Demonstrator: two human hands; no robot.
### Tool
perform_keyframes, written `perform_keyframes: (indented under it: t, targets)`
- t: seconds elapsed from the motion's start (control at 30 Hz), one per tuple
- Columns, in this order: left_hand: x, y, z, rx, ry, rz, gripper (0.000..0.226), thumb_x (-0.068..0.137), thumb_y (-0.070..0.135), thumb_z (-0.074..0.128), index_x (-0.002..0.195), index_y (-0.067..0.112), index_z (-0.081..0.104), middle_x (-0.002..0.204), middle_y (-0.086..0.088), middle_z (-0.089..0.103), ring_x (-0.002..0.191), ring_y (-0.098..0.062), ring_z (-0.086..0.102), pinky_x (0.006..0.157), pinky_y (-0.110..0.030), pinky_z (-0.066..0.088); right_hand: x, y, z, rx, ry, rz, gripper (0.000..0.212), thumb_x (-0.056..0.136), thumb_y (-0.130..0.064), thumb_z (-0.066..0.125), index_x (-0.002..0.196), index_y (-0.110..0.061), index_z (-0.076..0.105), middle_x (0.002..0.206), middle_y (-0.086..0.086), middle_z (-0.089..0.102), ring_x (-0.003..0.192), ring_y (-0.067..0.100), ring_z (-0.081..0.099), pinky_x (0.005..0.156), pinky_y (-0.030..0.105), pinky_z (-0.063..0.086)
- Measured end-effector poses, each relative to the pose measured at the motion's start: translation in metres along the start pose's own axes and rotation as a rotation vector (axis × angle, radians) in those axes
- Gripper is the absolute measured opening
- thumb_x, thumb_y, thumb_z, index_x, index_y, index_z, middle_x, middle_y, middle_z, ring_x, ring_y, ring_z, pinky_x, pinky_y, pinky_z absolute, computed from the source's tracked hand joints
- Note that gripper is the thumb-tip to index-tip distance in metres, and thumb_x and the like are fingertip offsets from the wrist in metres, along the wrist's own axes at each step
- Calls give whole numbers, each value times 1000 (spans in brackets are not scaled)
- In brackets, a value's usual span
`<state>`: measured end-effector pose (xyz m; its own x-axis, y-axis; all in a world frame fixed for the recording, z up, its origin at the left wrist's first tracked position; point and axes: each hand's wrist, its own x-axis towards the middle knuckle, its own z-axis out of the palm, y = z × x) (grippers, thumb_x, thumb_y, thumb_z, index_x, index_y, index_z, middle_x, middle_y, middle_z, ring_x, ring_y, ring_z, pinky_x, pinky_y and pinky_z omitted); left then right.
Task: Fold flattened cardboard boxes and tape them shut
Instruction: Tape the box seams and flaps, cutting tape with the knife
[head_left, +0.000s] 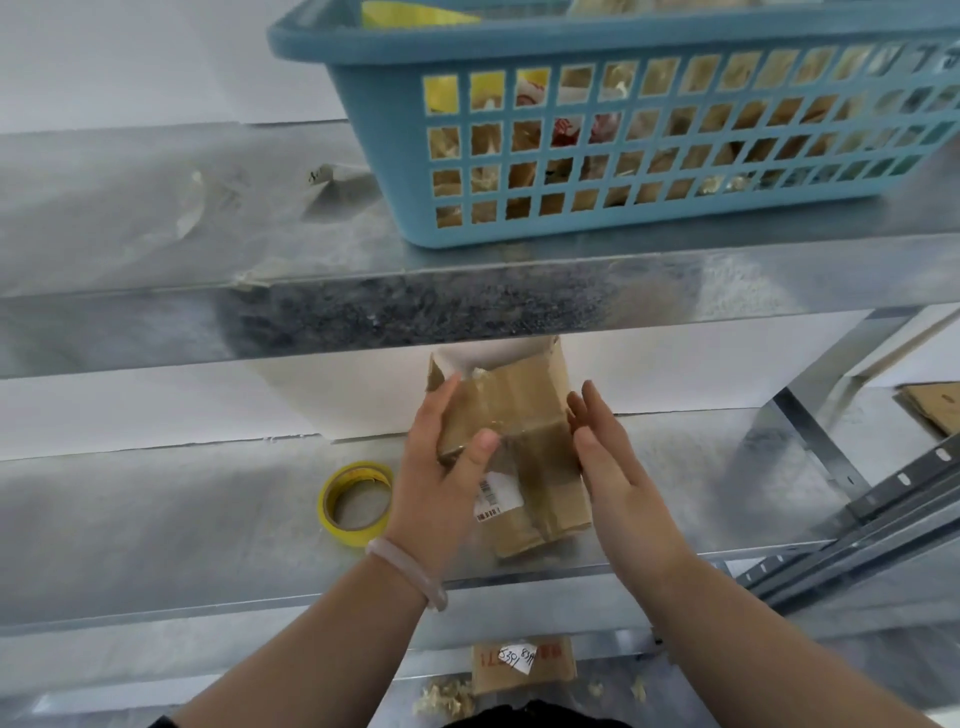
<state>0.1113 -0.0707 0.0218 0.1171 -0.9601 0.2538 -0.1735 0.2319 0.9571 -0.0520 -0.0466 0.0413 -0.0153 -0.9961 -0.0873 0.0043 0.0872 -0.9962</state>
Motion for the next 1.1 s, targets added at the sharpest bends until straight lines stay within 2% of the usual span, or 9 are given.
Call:
perform_keyframes:
  t: [0.17,0.3,0.53,0.6,0.7,0.77,0.83,0.93,1.1]
  targets:
    - [-9,-3,-11,-357,177,-297,46,80,64,58,119,40,59,127,5,62,116,-14,60,98,-49,49,-21,16,-14,-554,255,-112,97,76,-54,70,153,-41,13,157,-19,17,141,4,21,114,30,24]
    - [-22,3,-5,-479,197,-407,31,101,39,37,127,35,53,114,5,67,97,-5,67,70,-32,57,-34,27,-9,-302,364,12,116,66,-56,74,155,-37,3,160,-15,12,143,10,23,113,31,27]
    - [-45,-20,-14,-392,145,-539,30,104,27,36,113,22,64,111,-1,69,95,-6,66,79,-28,55,-35,25,-22,-141,399,-109,98,76,-18,83,151,-39,23,133,-34,45,109,-13,52,84,10,49]
    - [-48,-24,-15,-220,138,-509,29,103,12,37,103,21,65,105,-1,67,89,-10,62,76,-19,49,-36,19,-23,-277,349,-235,89,73,-19,85,140,-48,34,126,-38,47,111,-15,50,83,11,51]
    - [-50,-29,-15,-1,126,-447,47,95,-3,37,129,28,50,121,-5,56,103,-16,54,90,-21,45,-28,11,-29,-594,273,-508,85,72,-23,86,141,-39,39,146,-24,42,130,6,45,103,36,45]
    - [-52,-28,-20,293,131,-278,58,94,8,38,146,32,28,142,-7,37,127,-22,37,111,-38,30,-19,10,-30,-867,211,-707,80,75,-27,84,143,-23,41,152,-10,41,137,19,43,109,45,39]
    - [-54,-23,-22,512,49,18,64,93,28,37,152,28,12,151,7,22,140,-11,19,117,-28,14,-10,6,-25,-1068,147,-789,77,77,-32,81,142,-19,43,151,-5,43,139,22,41,112,45,35]
    - [-52,-14,-11,479,-183,201,63,96,34,38,152,29,10,155,13,16,143,2,12,116,-19,12,-2,9,-7,-1203,-23,-852,73,81,-27,77,144,-19,41,152,0,43,141,21,38,113,43,37]
    - [-42,-31,-23,360,-325,80,65,92,21,44,152,24,20,154,7,26,140,2,23,116,-24,24,9,-6,8,-1108,-47,-842,47,80,-24,76,124,-19,59,142,1,50,127,20,50,109,38,43]
